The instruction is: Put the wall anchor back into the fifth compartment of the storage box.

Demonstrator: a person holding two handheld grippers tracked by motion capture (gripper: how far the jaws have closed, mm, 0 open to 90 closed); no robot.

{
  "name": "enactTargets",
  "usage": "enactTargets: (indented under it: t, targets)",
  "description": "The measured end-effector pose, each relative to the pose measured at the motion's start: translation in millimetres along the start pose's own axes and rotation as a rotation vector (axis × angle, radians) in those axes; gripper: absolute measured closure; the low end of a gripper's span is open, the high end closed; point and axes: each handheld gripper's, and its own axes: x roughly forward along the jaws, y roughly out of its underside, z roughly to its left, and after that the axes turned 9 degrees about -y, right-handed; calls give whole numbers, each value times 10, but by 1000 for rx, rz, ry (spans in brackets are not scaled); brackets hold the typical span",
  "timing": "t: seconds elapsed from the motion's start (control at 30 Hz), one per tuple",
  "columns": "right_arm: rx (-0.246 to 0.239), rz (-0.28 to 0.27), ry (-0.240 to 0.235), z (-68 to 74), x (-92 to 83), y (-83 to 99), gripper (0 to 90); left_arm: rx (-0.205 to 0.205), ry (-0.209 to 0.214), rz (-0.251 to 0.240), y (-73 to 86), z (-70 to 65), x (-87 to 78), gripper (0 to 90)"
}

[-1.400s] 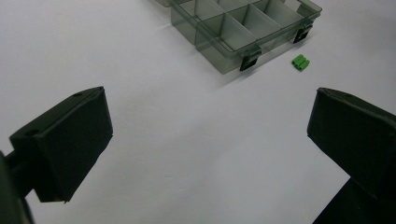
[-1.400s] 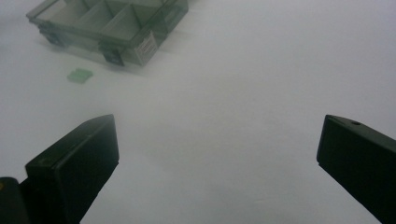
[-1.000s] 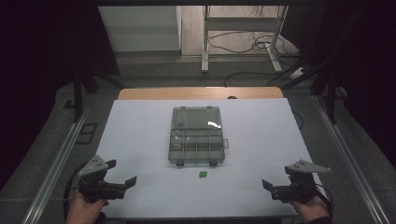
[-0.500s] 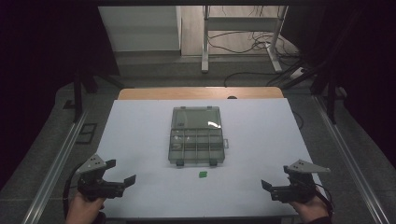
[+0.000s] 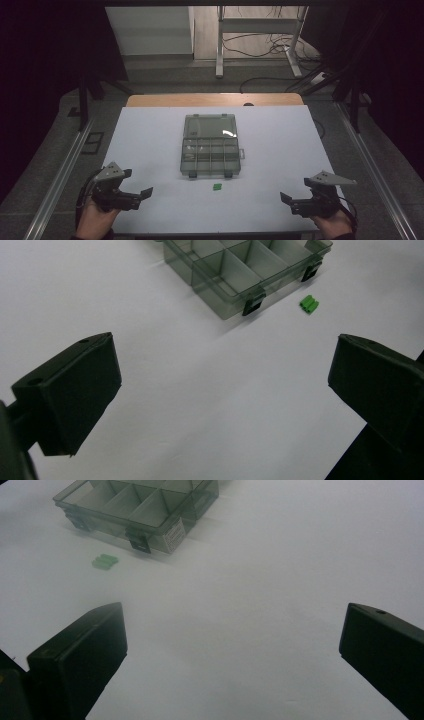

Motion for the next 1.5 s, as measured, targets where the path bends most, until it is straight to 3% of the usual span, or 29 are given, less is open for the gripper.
enactTargets:
  t: [0.27,0.6,1.0,1.33,1.5]
  targets:
    - [-9,22,-3,2,41,9,0,30,10,2,-86,-53,93,9]
    - [-22,25,12,2,62,4,0,29,43,-2,-169,-102,212,9]
    - [-15,9,12,1,46,-9,0,92,48,2,-264,-207,379,11]
    - [-18,7,22,6,51,-7,0,103,102,33,-358,-315,538,12]
    - [-26,3,25,4,48,-8,0,129,112,46,-401,-384,624,4]
